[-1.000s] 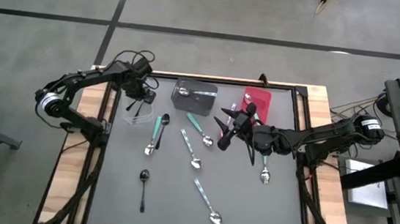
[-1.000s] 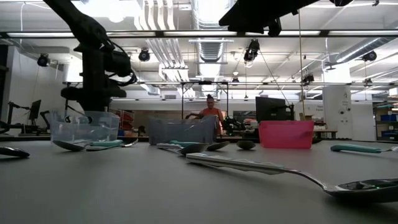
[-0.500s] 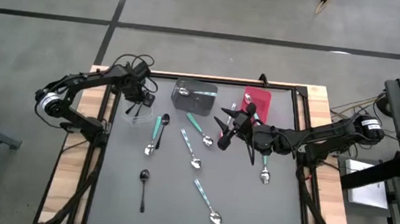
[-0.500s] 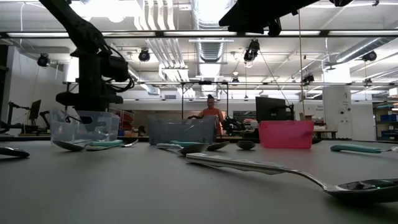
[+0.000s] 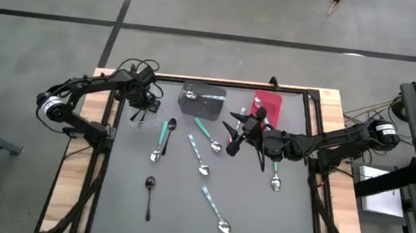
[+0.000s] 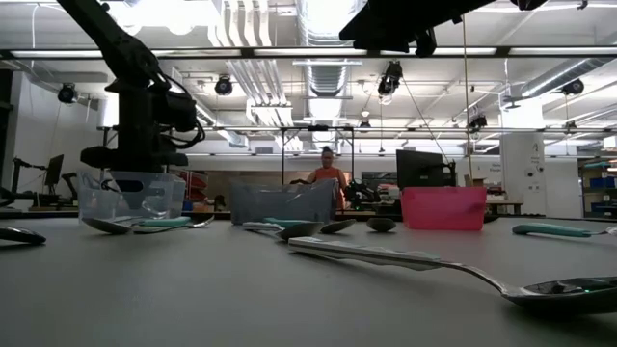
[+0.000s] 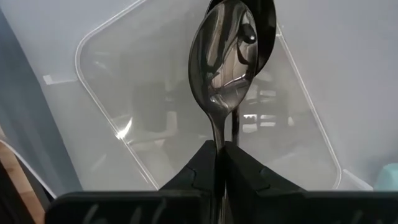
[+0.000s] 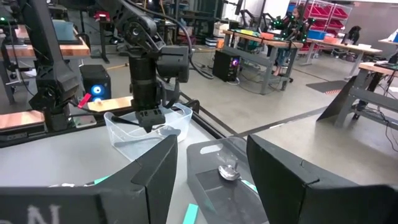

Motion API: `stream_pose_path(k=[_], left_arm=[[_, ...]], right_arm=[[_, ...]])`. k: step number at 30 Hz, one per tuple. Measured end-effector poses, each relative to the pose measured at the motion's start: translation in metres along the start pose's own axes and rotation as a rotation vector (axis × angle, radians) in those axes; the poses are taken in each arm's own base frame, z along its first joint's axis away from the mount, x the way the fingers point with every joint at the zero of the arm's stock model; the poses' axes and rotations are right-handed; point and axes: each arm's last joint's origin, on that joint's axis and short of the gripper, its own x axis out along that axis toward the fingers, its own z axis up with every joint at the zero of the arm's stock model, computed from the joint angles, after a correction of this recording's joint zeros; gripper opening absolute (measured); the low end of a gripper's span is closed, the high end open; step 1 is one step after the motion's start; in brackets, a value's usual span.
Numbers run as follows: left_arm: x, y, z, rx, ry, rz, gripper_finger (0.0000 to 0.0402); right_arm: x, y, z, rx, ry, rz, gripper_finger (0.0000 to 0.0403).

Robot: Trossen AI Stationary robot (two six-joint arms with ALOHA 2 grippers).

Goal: Sort silverware by color (type)
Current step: Put the middle black spoon into the transparent bin

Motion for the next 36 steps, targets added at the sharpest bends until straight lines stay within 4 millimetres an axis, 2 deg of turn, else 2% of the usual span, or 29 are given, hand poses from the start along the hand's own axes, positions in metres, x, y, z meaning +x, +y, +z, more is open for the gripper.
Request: stream_pose_path(k=[36], left_arm=[[0.0030,-0.0014,0.0028,-0.064,-0.048,-0.020,0.0012]], right_arm=[[0.0000,0.0000,-0.0004,-0.012,0.004,0.000,0.0185]])
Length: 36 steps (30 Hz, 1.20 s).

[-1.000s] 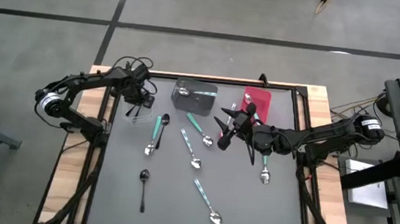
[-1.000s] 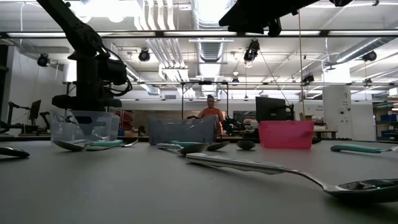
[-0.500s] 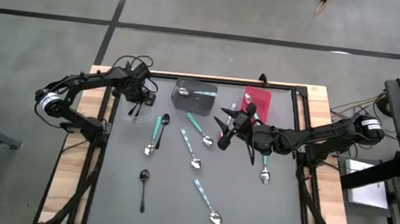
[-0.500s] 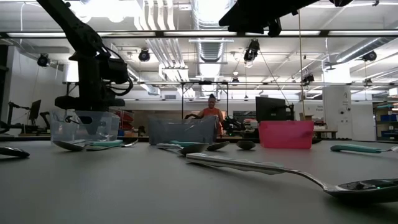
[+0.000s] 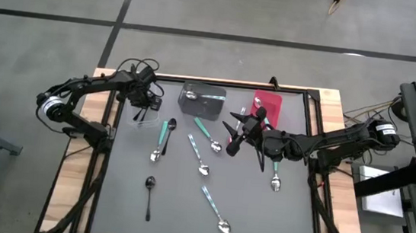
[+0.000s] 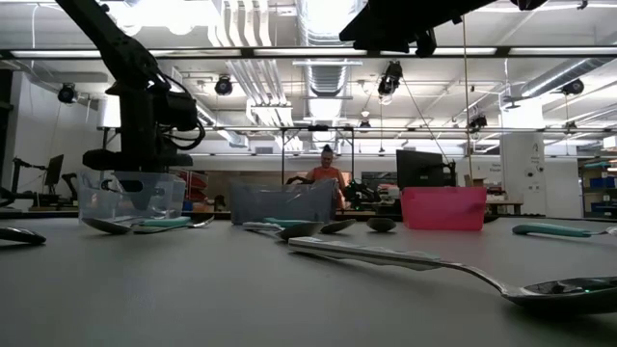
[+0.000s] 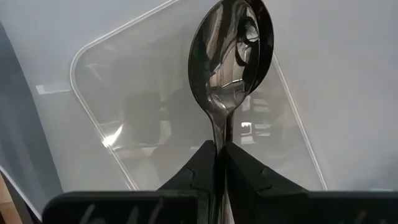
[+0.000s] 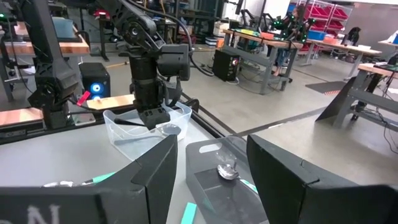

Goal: Sort silverware by color (type)
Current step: Put the middle black spoon into the transparent bin, then put the right green spoon into the red bin

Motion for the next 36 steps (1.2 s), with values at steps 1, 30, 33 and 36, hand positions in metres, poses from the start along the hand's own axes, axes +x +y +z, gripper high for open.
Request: stream_pose_path(k=[1,30,33,36], left_arm=[[0.000,0.000,0.000,0.000,0.000,0.001,0.0013],[-0.083,-0.037,-0.048,0.288,-0.447,-0.154,0.0049],[-0.100,-0.051,-0.070,0.383,-0.553,-0.215,0.0049],[-0.114,-0.062,-0.093,0.474,-0.644,-0.265,0.0049]], right_arm=[[0.000,0.000,0.000,-0.002,0.000,0.000,0.0185],[0.000,0.000,0.000,0.101,0.003,0.000,0.0184],[0.000,0.000,-0.006,0.150,0.051,-0.001,0.0182],[-0.001,0.000,-0.020,0.197,0.165,-0.003,0.0178]])
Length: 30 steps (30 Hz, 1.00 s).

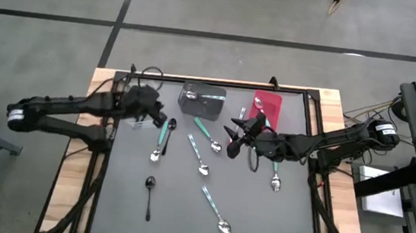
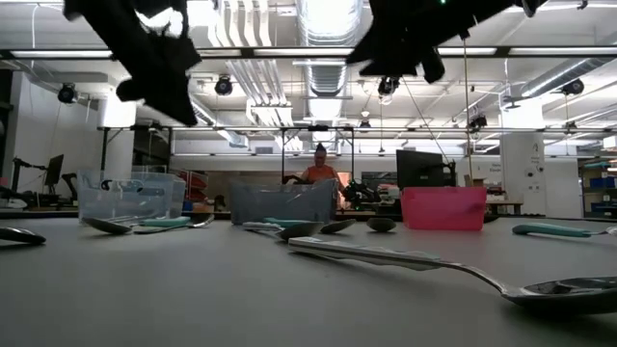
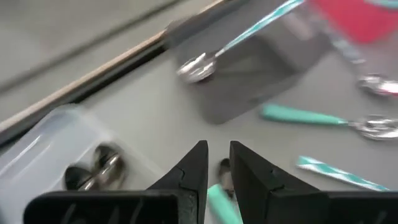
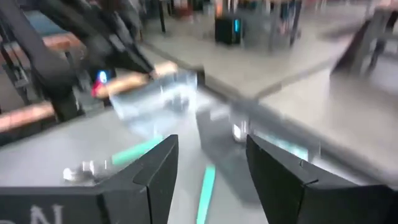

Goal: Sort silverware by color (type)
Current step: Put the right green spoon into the red bin

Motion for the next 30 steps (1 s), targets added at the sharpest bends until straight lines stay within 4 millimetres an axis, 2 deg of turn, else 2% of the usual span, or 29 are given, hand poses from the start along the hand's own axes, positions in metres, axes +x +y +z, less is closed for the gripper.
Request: stream_pose_path(k=[7,16,22,26,30], left_arm=[[-0.031,-0.040,-0.017,0.199,-0.140,-0.092,0.0049],[-0.052,-0.076,-0.042,0.382,-0.222,-0.269,0.0049],[-0.057,-0.089,-0.055,0.478,-0.294,-0.393,0.0049],[-0.057,-0.090,-0.054,0.475,-0.310,-0.408,0.0049],[-0.059,-0.090,-0.052,0.493,-0.325,-0.391,0.0049]], right_arm=[[0.000,-0.004,-0.018,0.161,0.172,0.000,0.0166],[-0.001,-0.001,-0.023,0.315,0.279,0.094,0.0140],[-0.002,0.001,-0.025,0.389,0.360,0.168,0.0123],[-0.005,0.000,-0.031,0.435,0.464,0.189,0.0124],[-0.009,-0.005,-0.042,0.465,0.620,0.140,0.0125]])
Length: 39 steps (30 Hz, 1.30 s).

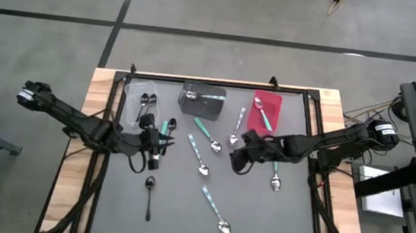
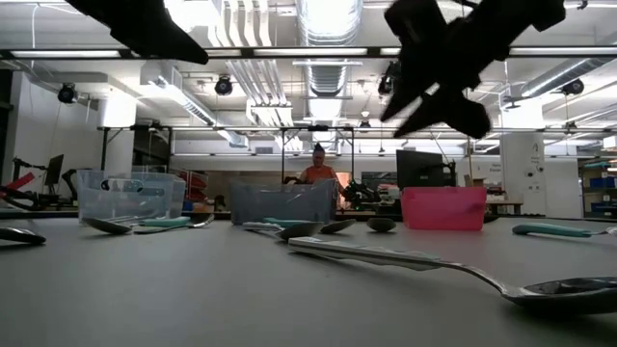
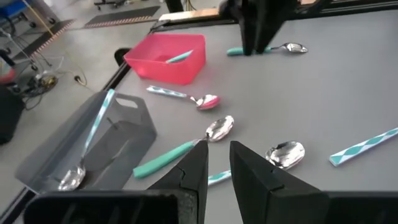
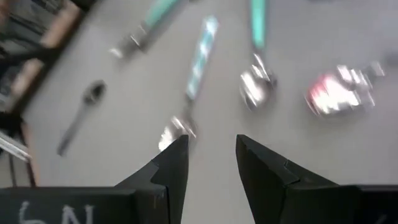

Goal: Sort silverware by color (type)
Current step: Put the right green spoon into the red bin

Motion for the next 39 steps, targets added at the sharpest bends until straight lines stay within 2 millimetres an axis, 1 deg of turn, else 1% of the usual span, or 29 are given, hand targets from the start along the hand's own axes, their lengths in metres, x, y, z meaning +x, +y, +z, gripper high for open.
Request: stream_pose_path(k=[5,11,15,18,24,31,39], left_arm=[[-0.001,0.000,0.005,0.039,-0.032,-0.002,0.0049],[-0.001,0.000,0.010,0.070,-0.070,-0.002,0.0049],[-0.001,0.000,0.012,0.087,-0.087,0.000,0.0049],[0.000,0.001,0.013,0.094,-0.094,0.004,0.0049],[0.000,0.001,0.014,0.090,-0.102,0.005,0.0049],[0.000,0.001,0.014,0.089,-0.102,0.006,0.0049],[0.000,0.001,0.014,0.073,-0.103,0.005,0.0049]], right_arm=[[-0.002,-0.017,-0.013,0.083,0.174,-0.156,0.0125],[-0.014,-0.042,-0.028,0.140,0.368,-0.430,0.0125],[-0.026,-0.057,-0.033,0.169,0.446,-0.622,0.0125],[-0.031,-0.065,-0.033,0.178,0.473,-0.711,0.0125],[-0.032,-0.068,-0.029,0.174,0.474,-0.728,0.0125],[-0.030,-0.071,-0.024,0.141,0.412,-0.747,0.0124],[-0.028,-0.074,-0.026,0.131,0.385,-0.751,0.0123]])
